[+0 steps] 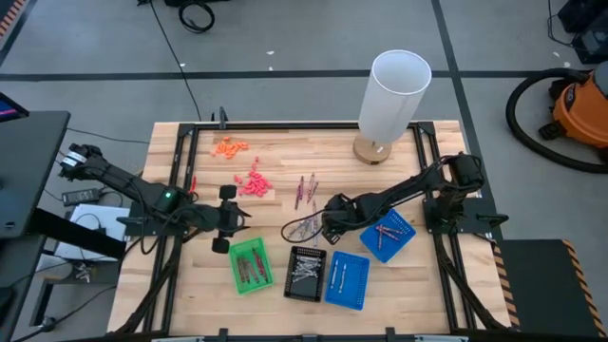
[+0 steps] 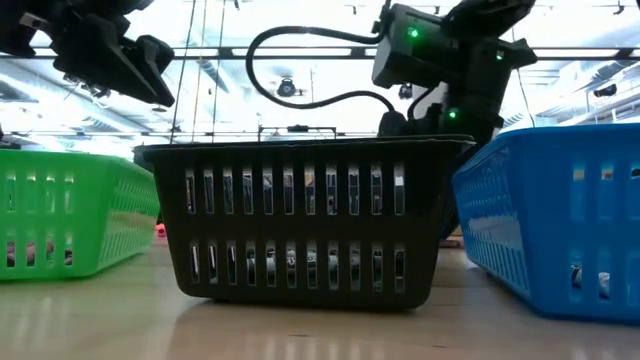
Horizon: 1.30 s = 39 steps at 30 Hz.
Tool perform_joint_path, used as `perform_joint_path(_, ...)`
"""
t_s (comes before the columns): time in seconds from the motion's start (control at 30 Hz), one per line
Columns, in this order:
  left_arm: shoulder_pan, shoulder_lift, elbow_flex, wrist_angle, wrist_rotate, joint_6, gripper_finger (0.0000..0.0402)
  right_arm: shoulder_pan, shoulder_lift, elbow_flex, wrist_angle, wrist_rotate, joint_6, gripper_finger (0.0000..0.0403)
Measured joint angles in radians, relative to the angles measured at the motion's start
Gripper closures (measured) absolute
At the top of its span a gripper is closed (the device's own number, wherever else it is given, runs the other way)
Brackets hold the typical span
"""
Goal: Sort crayons
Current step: Put the pink crayon into the right blue basket
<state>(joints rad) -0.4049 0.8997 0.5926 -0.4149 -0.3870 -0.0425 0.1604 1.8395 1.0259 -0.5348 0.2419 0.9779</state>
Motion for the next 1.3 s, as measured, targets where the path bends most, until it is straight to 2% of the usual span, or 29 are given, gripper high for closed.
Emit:
perform_joint_path(0.3, 0.000, 0.000, 0.000, 0.000, 0.002, 0.000, 0.0251, -0.001, 0.002, -0.009, 0.002, 0.001, -0.048, 0.0301)
perform_joint_path(0.63, 0.000, 0.000, 0.000, -0.001, 0.002, 0.003, 0.0251, 0.000, 0.004, -0.011, 0.033, 0.011, -0.188, 0.0368)
perform_joint_path(0.77, 0.000, 0.001, 0.000, -0.001, 0.002, 0.005, 0.0251, 0.000, 0.004, -0.008, 0.038, 0.015, -0.204, 0.0378)
perform_joint_path(1.0, 0.000, 0.001, 0.000, 0.000, 0.002, 0.010, 0.0251, 0.005, 0.005, 0.090, -0.080, 0.029, -0.276, 0.0367)
perform_joint_path(1.3, 0.000, 0.001, 0.000, -0.002, 0.002, 0.004, 0.0251, 0.047, -0.099, 0.171, -0.283, -0.008, -0.323, 0.0366)
